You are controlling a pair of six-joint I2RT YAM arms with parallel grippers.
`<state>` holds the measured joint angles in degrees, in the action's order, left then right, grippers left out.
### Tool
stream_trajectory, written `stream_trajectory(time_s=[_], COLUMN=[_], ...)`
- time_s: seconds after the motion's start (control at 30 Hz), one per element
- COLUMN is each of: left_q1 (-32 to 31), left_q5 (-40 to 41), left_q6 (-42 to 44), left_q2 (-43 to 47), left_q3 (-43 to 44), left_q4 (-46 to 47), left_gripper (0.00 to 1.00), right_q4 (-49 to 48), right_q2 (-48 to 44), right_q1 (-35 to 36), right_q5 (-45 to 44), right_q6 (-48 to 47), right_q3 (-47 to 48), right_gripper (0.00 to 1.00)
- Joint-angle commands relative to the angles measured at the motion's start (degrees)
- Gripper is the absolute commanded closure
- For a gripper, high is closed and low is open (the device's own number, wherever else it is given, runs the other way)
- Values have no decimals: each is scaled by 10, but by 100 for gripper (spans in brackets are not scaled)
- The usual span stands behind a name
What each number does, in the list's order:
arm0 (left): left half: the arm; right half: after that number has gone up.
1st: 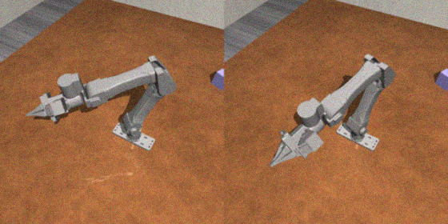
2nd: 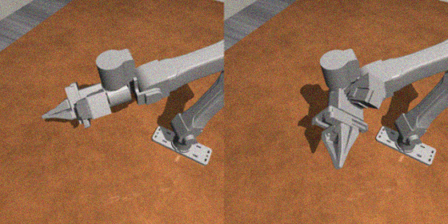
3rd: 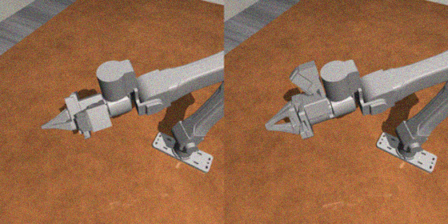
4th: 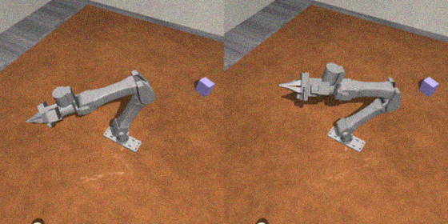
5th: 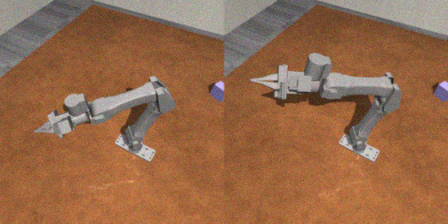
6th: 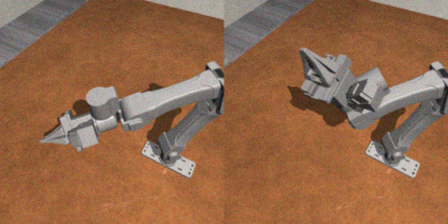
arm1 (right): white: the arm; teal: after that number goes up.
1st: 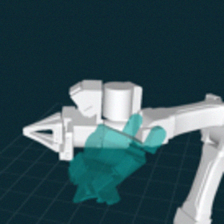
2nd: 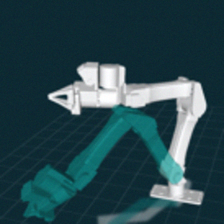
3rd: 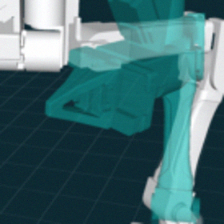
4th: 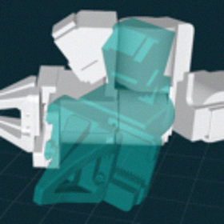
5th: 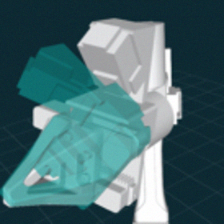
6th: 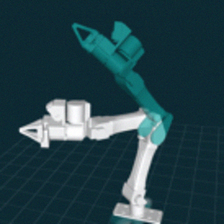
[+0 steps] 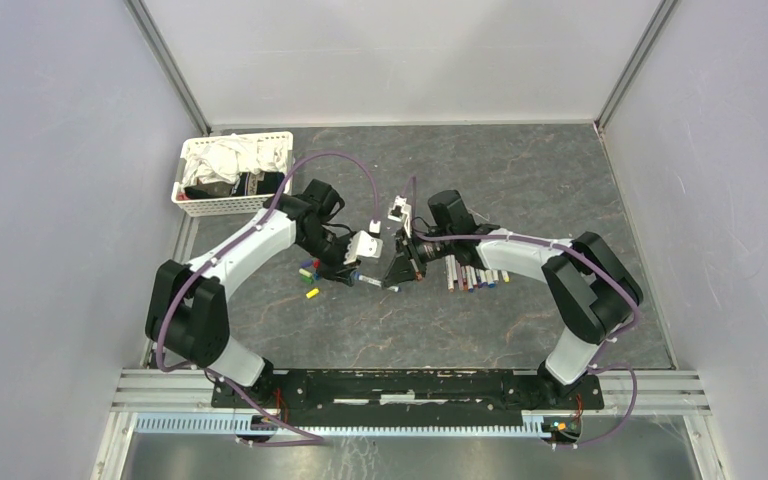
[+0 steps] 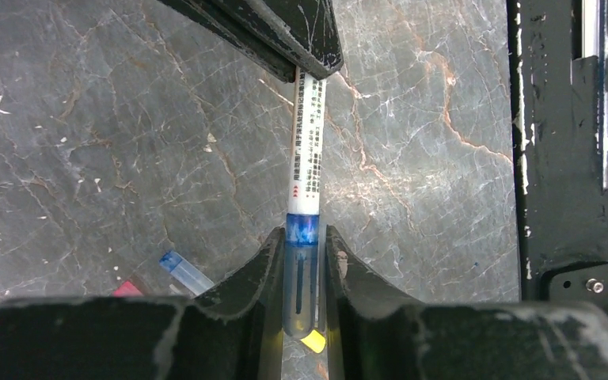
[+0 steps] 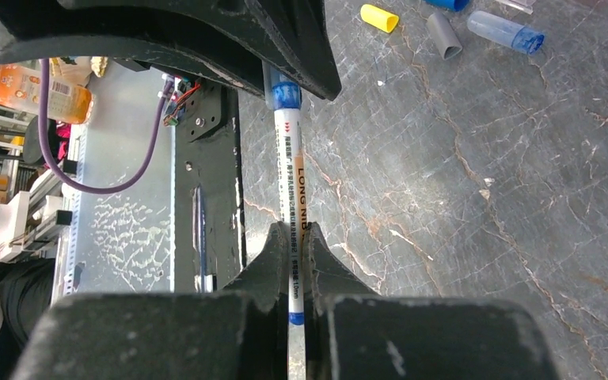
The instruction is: Open the pen caps
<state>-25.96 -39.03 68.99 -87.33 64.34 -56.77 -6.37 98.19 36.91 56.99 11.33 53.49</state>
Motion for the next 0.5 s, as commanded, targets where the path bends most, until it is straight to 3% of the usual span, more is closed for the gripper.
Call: stream_trajectory(time_s=[0.0,0.03,0.1,0.2,0.37,0.47], left_q1=[-5,-6,-9,-11,-11,-11], left_q5=[-2,-4,-11,-17,-26,-27], left_q6=[-7,-7,-8,-14,-19,-17], left_q2=[-11,-12,-13,-11,-7,-2], left_q3=[29,32,34,38,42,43], left_q4=[-6,-9,-14,-15,-21,-27], left_gripper=[87,91,96,98,98,98], right_q4=[-23,-27,-53,-107,-162,-216], right_q2=[-16,-14,-13,-4,24,30], right_q1=[5,6,11,22,40,42], right_q5=[15,13,6,12,18,17], right_q6=[20,26,49,88,133,177], right_q3=[8,8,0,-13,-17,-25], right_gripper=[100,95,74,59,56,67])
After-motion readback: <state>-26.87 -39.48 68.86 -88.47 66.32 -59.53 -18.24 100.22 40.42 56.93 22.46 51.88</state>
